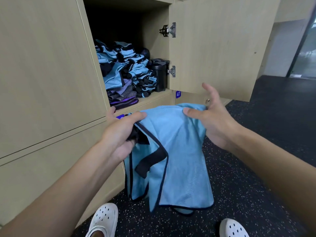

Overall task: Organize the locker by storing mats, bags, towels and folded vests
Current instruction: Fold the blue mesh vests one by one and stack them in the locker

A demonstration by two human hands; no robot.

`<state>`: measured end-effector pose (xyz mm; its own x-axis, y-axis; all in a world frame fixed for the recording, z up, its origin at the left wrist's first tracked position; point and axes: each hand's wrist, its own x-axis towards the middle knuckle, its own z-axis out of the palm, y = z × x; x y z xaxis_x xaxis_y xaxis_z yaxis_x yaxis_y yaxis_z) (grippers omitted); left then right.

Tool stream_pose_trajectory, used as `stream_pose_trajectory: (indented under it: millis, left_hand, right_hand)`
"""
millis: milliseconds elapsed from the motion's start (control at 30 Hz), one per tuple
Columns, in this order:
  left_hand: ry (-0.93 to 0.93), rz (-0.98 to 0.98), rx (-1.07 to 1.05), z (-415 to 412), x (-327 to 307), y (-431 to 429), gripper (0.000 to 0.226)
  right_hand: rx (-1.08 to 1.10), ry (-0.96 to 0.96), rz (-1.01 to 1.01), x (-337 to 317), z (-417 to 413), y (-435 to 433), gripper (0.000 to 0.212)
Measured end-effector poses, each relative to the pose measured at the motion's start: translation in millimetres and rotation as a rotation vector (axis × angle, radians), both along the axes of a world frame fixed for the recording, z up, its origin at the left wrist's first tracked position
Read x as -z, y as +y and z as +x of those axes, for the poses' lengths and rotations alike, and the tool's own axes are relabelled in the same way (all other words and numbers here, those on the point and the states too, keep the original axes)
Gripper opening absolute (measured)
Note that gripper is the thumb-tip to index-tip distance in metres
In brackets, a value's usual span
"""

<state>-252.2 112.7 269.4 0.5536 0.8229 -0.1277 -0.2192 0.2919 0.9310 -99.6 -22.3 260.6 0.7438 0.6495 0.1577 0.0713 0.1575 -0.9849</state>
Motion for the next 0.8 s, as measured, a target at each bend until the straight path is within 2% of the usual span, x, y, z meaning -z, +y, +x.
stream_pose_trajectory:
  millis: [133, 233, 333, 433, 567, 667, 700, 767, 800]
  left_hand:
    - [0.000, -0.020, 0.113, -4.1, 0.6, -2.2, 0.094]
    - [0.173, 0.175, 0.172, -8.7, 4.5, 1.5, 0.071]
    - [0.335, 0.480, 0.193, -13.1, 2.7, 12.2, 0.046]
    - [0.410, 0.667, 0.233, -15.8, -1.8, 18.0, 0.037]
    - [0.465, 0.829, 0.254, -15.7, -2.9, 20.8, 0.030]
    - [0.445, 0.828, 0.288, -16.4, -6.2, 20.8, 0.017]
    - [0.437, 0.822, 0.329, -17.4, -9.2, 18.7, 0.005]
    - [0.495, 0.876, 0.371, -18.6, -8.7, 20.3, 0.038]
    - [0.558, 0.951, 0.334, -17.6, -6.4, 21.3, 0.047]
  right_hand:
    - [0.067, -0.042, -0.042, -1.3, 2.1, -3.5, 0.039]
    - [0.042, -0.137, -0.134, -1.3, 7.8, -10.5, 0.016]
    - [-0.038, -0.222, -0.238, -1.0, 14.6, -20.6, 0.016]
    - [-0.094, -0.257, -0.295, -1.7, 18.0, -27.4, 0.027]
    - [-0.100, -0.356, -0.377, -6.5, 17.6, -28.6, 0.052]
    - [-0.115, -0.428, -0.437, -8.8, 13.5, -27.9, 0.061]
    - [-0.114, -0.440, -0.447, -9.1, 12.9, -27.8, 0.056]
    - [-0.120, -0.487, -0.451, -10.3, 11.3, -27.8, 0.029]
    - [-0.120, -0.516, -0.460, -10.4, 10.8, -28.5, 0.013]
